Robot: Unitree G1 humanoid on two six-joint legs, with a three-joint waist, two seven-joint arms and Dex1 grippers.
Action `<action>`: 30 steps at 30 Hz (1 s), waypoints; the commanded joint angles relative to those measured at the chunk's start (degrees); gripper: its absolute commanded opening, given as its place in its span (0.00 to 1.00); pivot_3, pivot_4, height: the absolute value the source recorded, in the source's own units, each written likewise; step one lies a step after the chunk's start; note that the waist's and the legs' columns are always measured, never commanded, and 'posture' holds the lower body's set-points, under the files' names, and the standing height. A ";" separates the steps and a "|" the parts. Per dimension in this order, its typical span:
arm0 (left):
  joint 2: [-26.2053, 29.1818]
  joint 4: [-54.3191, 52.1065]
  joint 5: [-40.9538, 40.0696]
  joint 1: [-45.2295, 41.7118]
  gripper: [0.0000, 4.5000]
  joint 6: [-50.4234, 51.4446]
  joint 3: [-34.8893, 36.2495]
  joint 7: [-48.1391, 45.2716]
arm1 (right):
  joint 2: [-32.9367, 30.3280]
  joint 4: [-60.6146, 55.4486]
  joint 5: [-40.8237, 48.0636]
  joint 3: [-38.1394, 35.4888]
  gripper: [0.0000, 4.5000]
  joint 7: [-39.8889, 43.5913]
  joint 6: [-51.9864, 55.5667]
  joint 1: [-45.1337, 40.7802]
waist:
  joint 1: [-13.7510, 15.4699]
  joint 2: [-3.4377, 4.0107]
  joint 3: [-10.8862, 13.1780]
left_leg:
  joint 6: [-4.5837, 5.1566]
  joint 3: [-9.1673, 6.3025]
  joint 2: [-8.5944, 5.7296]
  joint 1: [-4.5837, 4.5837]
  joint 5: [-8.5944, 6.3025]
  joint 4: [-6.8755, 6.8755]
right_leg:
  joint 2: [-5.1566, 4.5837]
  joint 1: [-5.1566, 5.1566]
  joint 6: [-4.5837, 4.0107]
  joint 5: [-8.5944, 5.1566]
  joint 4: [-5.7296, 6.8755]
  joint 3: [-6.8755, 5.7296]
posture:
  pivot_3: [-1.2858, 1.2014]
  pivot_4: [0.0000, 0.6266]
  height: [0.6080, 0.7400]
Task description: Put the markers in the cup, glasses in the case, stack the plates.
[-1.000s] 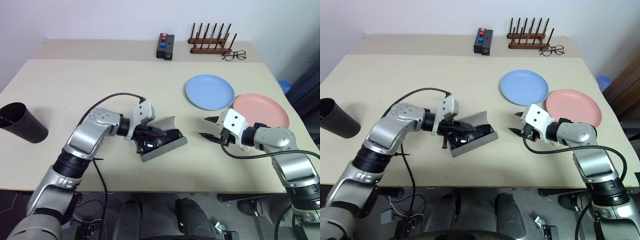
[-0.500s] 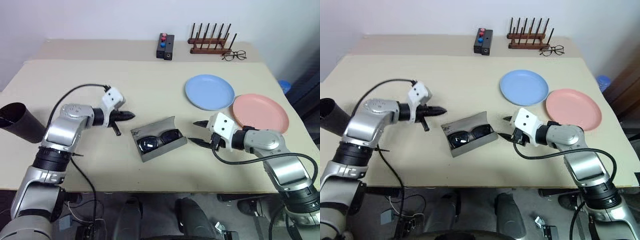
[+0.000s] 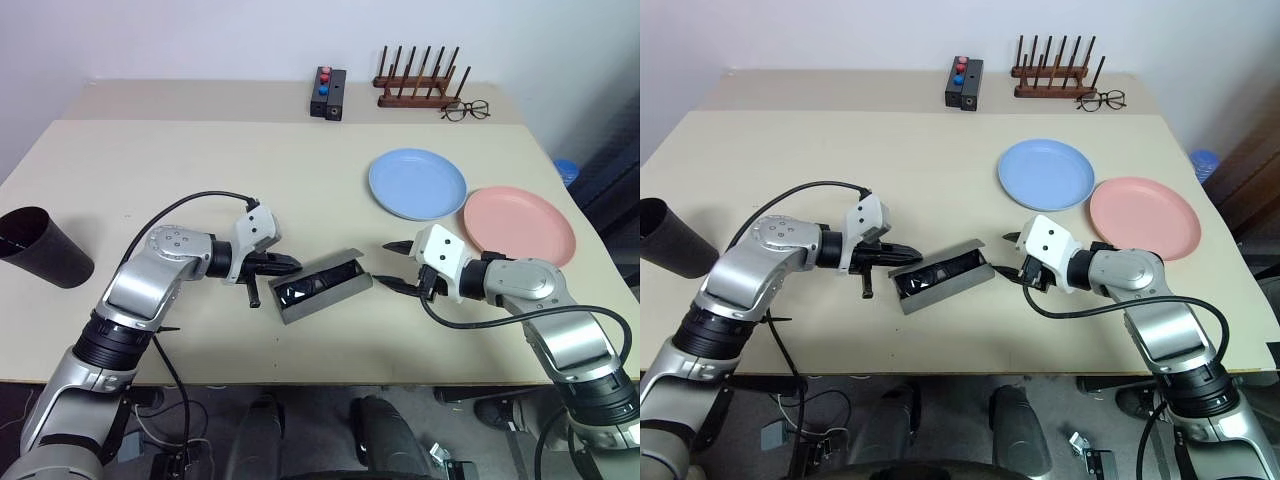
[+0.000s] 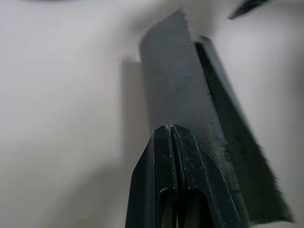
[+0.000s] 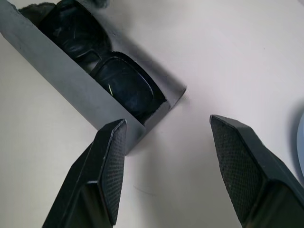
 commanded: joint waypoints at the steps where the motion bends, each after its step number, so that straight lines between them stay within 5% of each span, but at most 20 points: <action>1: 0.73 -3.03 0.23 0.54 0.00 -0.16 -2.55 -1.09 | 0.02 -1.94 0.44 -0.91 0.63 -0.39 -0.77 0.04 | 0.11 0.00 0.00 | 0.00 0.00 -0.01 0.00 0.00 0.00 | -0.01 0.00 0.00 0.00 0.00 0.00 | 0.52 0.24 0.99; 20: 1.46 -5.58 6.38 2.33 0.00 -4.06 -8.61 -0.22 | 0.39 -1.38 0.06 -0.14 0.63 -0.92 -0.56 -0.67 | 0.16 0.03 -0.05 | 0.00 0.00 0.00 0.03 0.00 0.01 | -0.01 0.06 -0.01 -0.01 -0.01 0.00 | 0.52 0.24 0.99; 30: -5.44 -0.30 -2.14 0.29 0.00 -5.87 9.40 8.77 | 0.93 3.93 -3.66 -1.05 0.63 -5.93 -1.00 -5.41 | -0.06 0.03 -0.04 | 0.00 0.00 0.00 0.02 0.00 0.03 | 0.00 0.03 0.00 0.00 0.00 0.00 | 0.52 0.24 0.99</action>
